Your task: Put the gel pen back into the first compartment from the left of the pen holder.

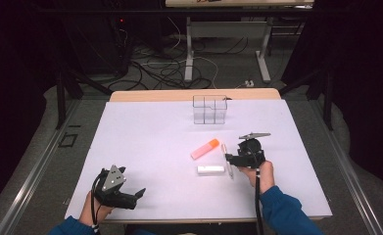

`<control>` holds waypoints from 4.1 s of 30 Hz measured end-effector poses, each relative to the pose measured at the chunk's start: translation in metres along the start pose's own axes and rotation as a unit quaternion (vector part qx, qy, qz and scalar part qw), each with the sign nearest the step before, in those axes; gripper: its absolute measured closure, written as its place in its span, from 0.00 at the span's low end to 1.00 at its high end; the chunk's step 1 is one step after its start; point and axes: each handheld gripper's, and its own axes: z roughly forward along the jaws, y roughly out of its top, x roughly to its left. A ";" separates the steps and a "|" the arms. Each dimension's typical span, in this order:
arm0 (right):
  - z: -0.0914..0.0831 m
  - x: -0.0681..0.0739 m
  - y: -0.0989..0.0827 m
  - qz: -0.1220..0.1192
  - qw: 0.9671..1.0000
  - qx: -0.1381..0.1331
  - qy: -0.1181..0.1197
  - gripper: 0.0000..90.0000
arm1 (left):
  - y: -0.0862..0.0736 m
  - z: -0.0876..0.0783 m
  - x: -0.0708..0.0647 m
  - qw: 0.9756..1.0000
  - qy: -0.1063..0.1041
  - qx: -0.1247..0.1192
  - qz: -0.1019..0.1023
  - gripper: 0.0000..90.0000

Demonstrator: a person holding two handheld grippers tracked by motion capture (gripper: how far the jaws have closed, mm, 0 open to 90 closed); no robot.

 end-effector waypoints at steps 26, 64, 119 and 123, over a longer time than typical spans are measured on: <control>0.029 0.006 0.005 0.016 0.999 0.020 -0.030 0.81 | 0.000 0.000 0.001 1.000 -0.001 0.000 0.001 0.00; 0.043 0.011 0.001 0.004 0.998 0.031 -0.056 0.88 | 0.000 0.000 0.001 1.000 -0.001 0.001 0.002 0.00; 0.000 0.008 0.011 -0.012 0.993 -0.119 -0.001 0.89 | 0.000 0.000 0.000 1.000 0.002 -0.006 -0.001 0.00; 0.000 0.007 0.013 -0.021 0.991 -0.133 -0.004 0.89 | 0.000 0.000 0.000 1.000 0.001 -0.005 0.000 0.00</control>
